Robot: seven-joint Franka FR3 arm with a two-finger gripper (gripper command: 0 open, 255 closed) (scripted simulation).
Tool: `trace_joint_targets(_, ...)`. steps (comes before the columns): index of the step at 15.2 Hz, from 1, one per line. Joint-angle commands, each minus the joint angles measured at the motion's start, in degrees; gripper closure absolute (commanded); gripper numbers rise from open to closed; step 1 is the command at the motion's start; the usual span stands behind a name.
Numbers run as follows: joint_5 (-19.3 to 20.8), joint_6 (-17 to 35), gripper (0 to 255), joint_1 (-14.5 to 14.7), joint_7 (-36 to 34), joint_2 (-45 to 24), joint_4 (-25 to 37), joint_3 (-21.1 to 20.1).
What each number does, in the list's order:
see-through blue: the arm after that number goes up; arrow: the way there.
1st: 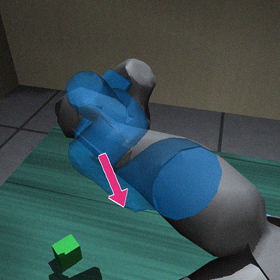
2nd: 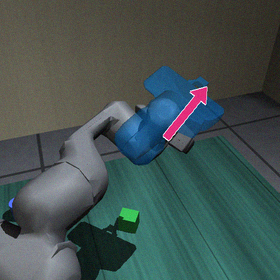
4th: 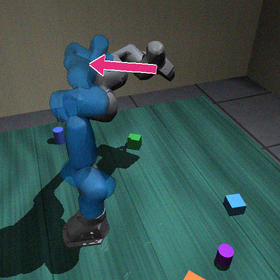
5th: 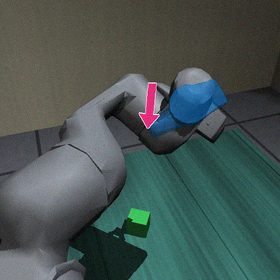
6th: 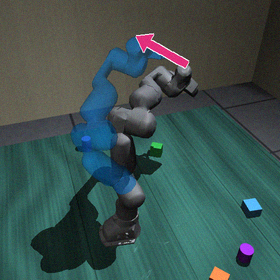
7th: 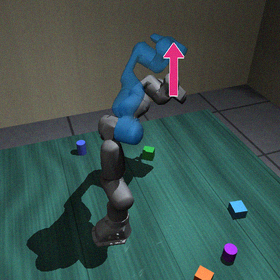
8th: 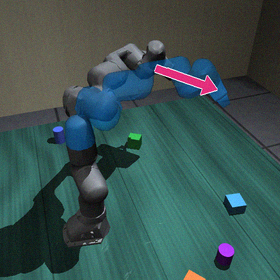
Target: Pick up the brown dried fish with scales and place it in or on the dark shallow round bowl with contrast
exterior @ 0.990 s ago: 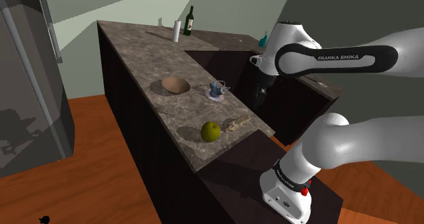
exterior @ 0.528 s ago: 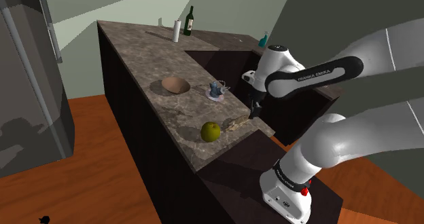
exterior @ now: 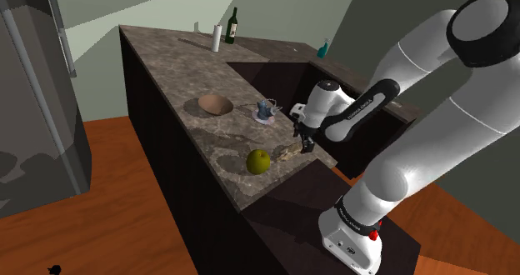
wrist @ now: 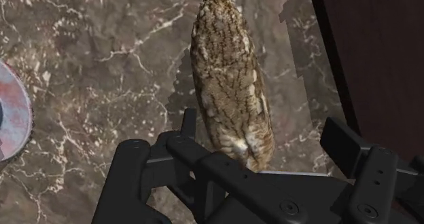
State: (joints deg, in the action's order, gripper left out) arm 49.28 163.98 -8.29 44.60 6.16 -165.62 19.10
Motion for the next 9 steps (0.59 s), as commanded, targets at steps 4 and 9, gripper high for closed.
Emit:
trace_joint_targets(4, 20.7, 8.8, 0, -1.9, -11.5, -12.8, 6.4, 2.0)
trace_joint_targets(9, 32.5, 12.5, 0, -0.3, -23.4, -20.2, 11.2, 4.8)
